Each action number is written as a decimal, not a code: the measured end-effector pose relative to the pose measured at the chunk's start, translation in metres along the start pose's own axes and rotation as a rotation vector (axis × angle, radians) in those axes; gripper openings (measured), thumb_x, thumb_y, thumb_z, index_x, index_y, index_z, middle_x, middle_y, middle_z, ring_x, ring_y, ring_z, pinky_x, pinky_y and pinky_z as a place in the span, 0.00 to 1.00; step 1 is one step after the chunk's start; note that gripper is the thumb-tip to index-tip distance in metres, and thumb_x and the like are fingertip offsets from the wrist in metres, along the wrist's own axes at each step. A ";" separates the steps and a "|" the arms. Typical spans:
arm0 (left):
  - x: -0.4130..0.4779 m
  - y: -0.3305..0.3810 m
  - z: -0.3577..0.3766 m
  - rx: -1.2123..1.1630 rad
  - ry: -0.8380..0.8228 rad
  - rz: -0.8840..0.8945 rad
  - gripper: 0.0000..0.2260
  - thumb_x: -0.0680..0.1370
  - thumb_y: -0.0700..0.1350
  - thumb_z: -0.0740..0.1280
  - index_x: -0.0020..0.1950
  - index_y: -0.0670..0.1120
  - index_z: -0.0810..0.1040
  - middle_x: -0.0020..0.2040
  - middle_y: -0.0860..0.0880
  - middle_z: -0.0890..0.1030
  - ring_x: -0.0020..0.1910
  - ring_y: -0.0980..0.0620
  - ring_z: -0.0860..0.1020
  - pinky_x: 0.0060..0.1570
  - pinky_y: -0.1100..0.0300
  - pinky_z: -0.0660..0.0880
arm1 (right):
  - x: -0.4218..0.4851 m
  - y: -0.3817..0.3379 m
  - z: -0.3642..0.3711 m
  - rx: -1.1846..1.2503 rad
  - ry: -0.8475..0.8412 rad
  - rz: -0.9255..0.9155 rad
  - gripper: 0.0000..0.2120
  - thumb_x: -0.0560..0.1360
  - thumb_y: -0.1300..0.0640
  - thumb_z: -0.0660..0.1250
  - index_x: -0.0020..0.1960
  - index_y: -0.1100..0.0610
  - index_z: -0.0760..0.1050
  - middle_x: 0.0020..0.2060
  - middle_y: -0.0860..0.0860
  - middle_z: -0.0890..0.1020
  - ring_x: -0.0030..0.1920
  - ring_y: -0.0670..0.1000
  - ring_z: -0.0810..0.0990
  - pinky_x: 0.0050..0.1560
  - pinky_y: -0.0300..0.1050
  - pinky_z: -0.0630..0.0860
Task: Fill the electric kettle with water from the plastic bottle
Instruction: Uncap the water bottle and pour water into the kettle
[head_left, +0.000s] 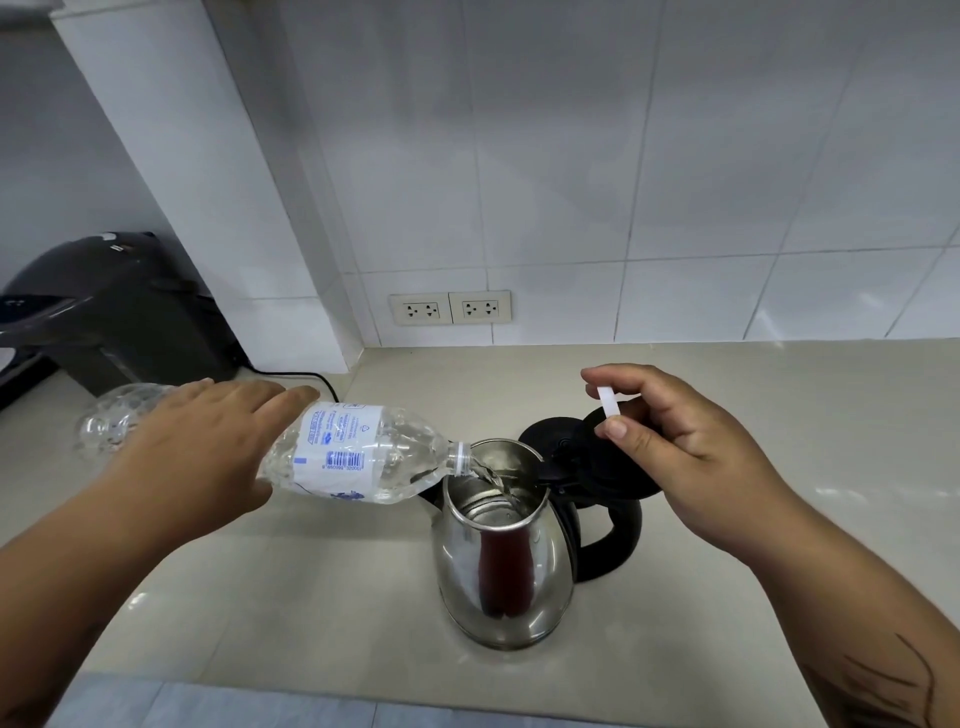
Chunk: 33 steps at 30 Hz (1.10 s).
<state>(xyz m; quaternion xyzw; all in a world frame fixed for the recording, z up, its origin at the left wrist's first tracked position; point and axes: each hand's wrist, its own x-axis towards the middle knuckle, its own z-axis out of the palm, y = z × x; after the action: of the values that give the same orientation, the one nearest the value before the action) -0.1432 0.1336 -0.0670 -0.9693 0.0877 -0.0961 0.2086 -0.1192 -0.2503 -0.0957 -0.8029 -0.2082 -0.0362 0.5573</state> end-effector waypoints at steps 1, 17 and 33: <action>0.000 0.000 0.000 0.000 0.001 0.000 0.40 0.51 0.47 0.81 0.64 0.48 0.76 0.52 0.46 0.84 0.48 0.41 0.83 0.45 0.45 0.77 | 0.000 0.000 0.000 0.004 0.000 0.001 0.20 0.78 0.59 0.65 0.58 0.32 0.75 0.53 0.48 0.81 0.51 0.50 0.81 0.50 0.42 0.77; 0.002 0.000 -0.001 0.008 -0.022 -0.002 0.41 0.52 0.47 0.80 0.65 0.49 0.75 0.54 0.47 0.84 0.51 0.42 0.83 0.49 0.45 0.76 | -0.001 0.001 0.001 0.014 0.013 0.004 0.18 0.77 0.55 0.64 0.59 0.33 0.75 0.53 0.49 0.81 0.52 0.52 0.81 0.53 0.54 0.79; 0.003 0.001 -0.005 0.025 -0.006 0.008 0.42 0.51 0.48 0.80 0.64 0.49 0.74 0.53 0.46 0.84 0.49 0.42 0.83 0.49 0.44 0.77 | -0.002 0.002 0.000 -0.003 0.017 0.011 0.20 0.78 0.58 0.65 0.59 0.33 0.75 0.54 0.50 0.81 0.52 0.52 0.81 0.54 0.55 0.79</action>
<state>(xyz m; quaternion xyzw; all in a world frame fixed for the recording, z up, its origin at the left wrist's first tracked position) -0.1418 0.1297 -0.0627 -0.9666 0.0899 -0.0933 0.2212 -0.1206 -0.2511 -0.0981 -0.8046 -0.1987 -0.0403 0.5581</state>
